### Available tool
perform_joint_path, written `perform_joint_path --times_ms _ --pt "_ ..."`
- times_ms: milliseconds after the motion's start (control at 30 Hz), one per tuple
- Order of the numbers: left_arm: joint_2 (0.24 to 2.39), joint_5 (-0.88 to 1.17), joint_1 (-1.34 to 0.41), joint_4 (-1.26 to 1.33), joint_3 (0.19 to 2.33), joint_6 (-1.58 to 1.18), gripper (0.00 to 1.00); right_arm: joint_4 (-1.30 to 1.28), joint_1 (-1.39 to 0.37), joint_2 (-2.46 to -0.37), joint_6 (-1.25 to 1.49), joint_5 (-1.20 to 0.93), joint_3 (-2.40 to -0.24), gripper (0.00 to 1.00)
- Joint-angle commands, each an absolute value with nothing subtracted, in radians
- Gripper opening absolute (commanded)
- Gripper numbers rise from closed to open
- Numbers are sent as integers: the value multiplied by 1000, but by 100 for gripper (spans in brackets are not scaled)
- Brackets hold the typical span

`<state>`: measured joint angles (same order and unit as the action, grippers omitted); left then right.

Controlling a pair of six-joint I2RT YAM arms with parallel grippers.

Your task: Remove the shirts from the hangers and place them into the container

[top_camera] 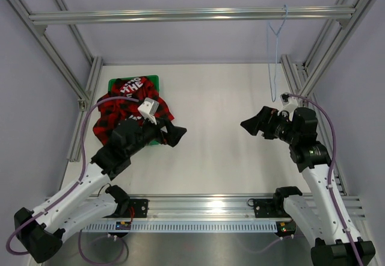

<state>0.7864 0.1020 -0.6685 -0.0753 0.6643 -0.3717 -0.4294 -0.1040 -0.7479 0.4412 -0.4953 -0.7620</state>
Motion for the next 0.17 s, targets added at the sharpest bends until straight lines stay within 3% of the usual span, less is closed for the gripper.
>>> perform_joint_path --times_ms 0,133 --pt "779 117 -673 -52 681 -339 99 -362 -112 -759 420 -465 -753 99" --pt "764 101 -673 -66 681 -331 99 -342 -112 -744 416 -460 -738 99"
